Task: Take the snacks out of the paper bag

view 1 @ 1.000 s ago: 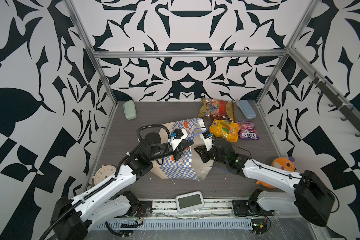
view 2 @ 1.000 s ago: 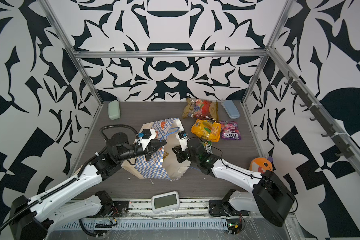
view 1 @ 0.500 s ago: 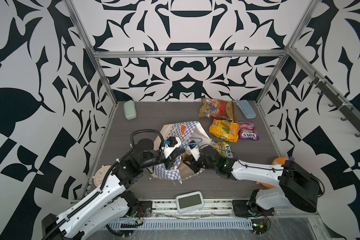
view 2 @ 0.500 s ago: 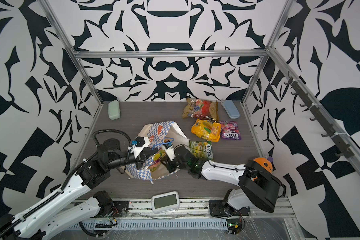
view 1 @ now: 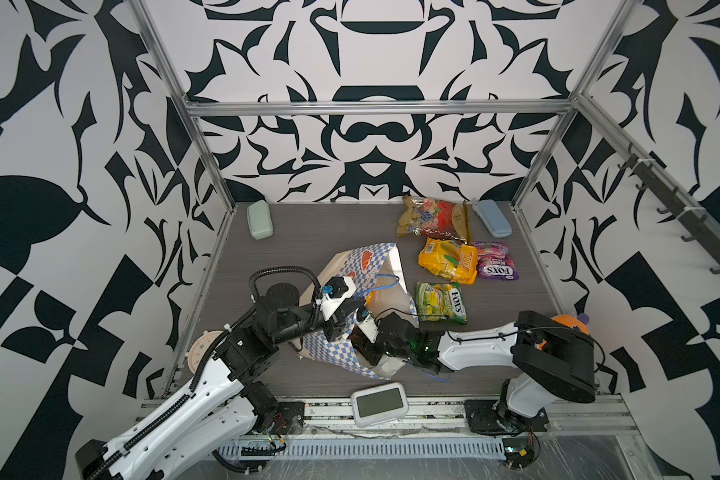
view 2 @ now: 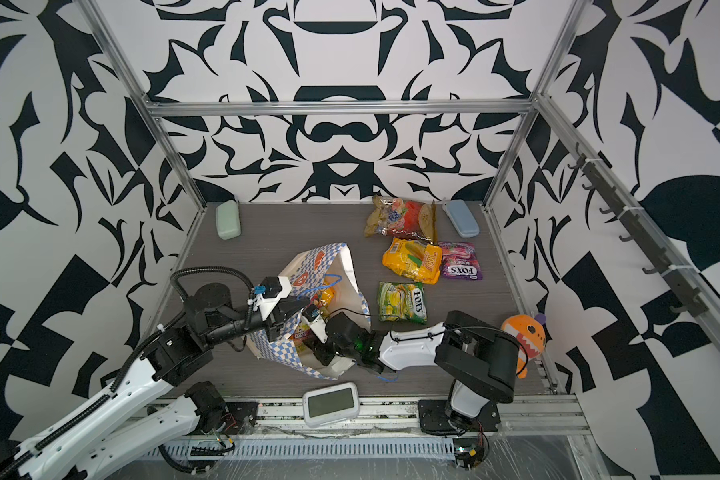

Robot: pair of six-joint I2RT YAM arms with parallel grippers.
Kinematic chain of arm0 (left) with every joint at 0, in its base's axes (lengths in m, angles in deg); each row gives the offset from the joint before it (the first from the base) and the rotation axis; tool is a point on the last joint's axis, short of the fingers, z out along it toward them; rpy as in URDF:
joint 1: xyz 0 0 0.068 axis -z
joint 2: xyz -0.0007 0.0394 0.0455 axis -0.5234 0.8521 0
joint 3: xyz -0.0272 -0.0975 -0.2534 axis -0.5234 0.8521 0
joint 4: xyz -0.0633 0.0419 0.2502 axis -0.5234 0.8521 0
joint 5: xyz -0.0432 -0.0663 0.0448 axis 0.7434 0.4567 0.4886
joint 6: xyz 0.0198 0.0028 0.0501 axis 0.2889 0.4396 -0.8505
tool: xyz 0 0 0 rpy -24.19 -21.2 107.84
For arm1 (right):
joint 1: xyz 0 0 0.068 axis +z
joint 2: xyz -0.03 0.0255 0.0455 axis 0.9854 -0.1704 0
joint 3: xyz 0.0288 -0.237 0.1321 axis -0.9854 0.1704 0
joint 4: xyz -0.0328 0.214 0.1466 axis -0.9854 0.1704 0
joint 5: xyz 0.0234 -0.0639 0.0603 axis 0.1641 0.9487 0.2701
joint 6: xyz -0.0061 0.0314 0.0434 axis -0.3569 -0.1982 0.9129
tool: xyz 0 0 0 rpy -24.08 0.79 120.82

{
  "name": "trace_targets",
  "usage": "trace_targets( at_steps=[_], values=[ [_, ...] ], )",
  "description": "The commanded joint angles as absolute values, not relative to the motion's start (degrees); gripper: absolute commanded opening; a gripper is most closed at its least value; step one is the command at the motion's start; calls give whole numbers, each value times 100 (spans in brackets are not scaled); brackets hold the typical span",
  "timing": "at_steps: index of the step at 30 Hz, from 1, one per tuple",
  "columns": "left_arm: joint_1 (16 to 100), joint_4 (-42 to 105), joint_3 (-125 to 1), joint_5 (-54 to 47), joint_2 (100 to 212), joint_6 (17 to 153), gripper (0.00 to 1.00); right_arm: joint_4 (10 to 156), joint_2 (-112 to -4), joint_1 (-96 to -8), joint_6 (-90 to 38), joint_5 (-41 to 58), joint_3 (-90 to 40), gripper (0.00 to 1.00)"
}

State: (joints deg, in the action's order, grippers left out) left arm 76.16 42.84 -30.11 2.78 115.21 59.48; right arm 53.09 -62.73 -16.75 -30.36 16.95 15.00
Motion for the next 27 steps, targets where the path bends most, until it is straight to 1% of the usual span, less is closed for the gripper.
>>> trace_targets(
  at_steps=[1,6,9,13,15,16,22,24,27],
  values=[
    [7603,4591,-3144,255,11675,6036,0,4690,-6289,-2022,-2678,1819,1331,46],
    [7601,4540,-3216,312,11853,6038,0,4295,-6202,-2427,-2569,1926,1231,55],
    [7604,4496,-3205,296,11894,6053,0,4450,-6258,-2461,-2894,2313,943,65],
    [7604,4342,-3163,285,11872,6049,0,4746,-6906,-2621,-2928,2224,322,70],
    [7603,4290,-3149,283,11865,6035,0,4518,-7206,-2667,-2932,2156,201,73],
    [7603,4247,-3130,283,11850,6031,0,4387,-7341,-2700,-2905,2120,121,83],
    [7600,4174,-3030,259,11744,6036,0,4712,-7847,-2770,-2869,2179,-497,85],
    [7604,4148,-2975,185,11686,6014,0,4749,-8064,-2768,-2874,2046,-668,86],
    [7604,4049,-2863,51,11559,5986,0,4272,-8312,-2774,-2745,1791,-574,83]
  ],
)
